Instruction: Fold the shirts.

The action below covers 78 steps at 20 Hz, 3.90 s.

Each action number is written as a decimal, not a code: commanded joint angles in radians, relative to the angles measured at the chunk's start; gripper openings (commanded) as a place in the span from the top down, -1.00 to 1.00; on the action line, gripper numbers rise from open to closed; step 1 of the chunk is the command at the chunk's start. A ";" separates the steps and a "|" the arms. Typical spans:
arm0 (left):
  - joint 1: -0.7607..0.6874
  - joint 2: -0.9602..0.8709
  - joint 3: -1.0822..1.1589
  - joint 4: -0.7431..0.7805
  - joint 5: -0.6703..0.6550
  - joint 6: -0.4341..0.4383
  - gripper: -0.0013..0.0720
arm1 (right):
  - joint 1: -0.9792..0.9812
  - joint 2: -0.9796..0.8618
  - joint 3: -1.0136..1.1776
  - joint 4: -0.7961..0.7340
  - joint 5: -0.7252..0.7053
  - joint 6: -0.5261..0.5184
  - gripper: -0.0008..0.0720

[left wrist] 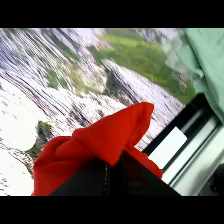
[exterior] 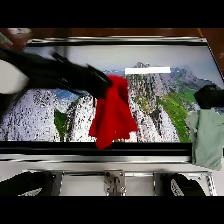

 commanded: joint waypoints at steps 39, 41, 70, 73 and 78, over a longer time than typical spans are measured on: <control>0.217 -0.170 -0.855 -0.576 0.424 0.206 0.86 | -0.195 -0.444 -0.758 0.497 -0.296 -0.166 -0.94; 0.217 -0.167 -0.855 -0.576 0.400 0.206 0.86 | -0.137 -0.444 -0.772 0.493 -0.368 -0.156 -0.94; 0.448 0.440 0.034 -0.158 -0.005 0.259 0.87 | -0.102 0.071 0.293 0.377 -0.040 -0.148 0.81; 0.448 0.437 -0.111 -0.101 -0.049 0.209 0.87 | -0.102 -0.011 0.270 0.365 -0.030 -0.098 0.81; 0.446 0.416 -0.562 -0.133 0.036 0.109 0.87 | -0.101 -0.237 0.100 0.578 -0.156 -0.161 0.81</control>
